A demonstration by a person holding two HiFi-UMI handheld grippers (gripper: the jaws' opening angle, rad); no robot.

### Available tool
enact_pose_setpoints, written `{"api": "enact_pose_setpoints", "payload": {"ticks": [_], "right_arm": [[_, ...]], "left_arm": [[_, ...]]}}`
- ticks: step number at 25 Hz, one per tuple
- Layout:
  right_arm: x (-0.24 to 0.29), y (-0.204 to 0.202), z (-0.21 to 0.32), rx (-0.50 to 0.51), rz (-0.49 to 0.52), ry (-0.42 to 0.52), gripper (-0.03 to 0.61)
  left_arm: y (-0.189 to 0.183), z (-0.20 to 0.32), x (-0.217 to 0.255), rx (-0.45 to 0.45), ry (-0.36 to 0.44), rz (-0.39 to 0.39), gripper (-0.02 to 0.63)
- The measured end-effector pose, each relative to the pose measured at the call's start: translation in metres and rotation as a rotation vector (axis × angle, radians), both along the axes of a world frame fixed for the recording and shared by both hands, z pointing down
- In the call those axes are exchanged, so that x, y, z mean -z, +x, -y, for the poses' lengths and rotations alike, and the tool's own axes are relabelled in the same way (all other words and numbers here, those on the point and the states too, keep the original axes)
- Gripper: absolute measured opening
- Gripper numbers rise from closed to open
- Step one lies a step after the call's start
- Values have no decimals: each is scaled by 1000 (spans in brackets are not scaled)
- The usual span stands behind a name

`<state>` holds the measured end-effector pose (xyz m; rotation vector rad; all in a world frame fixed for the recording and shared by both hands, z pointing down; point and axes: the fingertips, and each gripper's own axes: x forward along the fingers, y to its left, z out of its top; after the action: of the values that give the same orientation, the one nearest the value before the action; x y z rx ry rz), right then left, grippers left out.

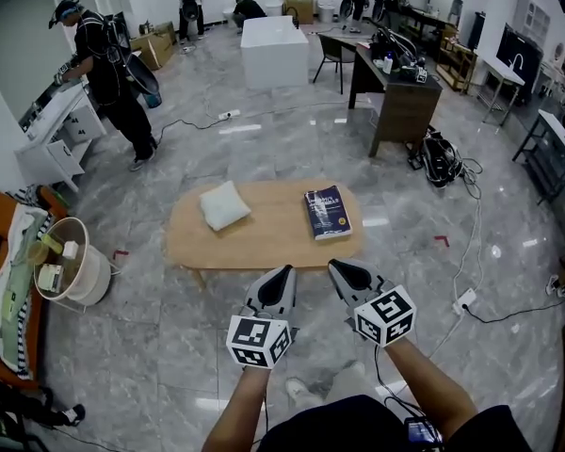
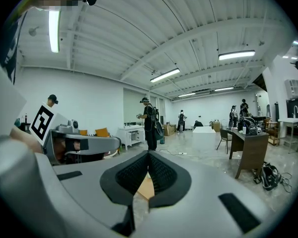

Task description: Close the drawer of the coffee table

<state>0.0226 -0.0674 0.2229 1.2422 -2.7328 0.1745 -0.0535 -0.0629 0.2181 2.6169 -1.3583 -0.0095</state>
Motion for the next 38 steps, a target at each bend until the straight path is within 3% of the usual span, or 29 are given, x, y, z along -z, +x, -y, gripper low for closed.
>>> {"api": "enact_pose_setpoints", "payload": {"ticks": [6,20,28,38], "right_arm": [[9,16,-5,-5,1,12,14],[41,59,-35,53,41,47,14],[48,70,-56,88,57,68,14],[49,95,-87,108,66,66,14]], "left_arm": [[5,-8,4,2,-2,14,2],[61,-41,37,12,38,36,2],[83,-70,51,22,102,149,2],[105,-100,58,52,101,111,2]]}}
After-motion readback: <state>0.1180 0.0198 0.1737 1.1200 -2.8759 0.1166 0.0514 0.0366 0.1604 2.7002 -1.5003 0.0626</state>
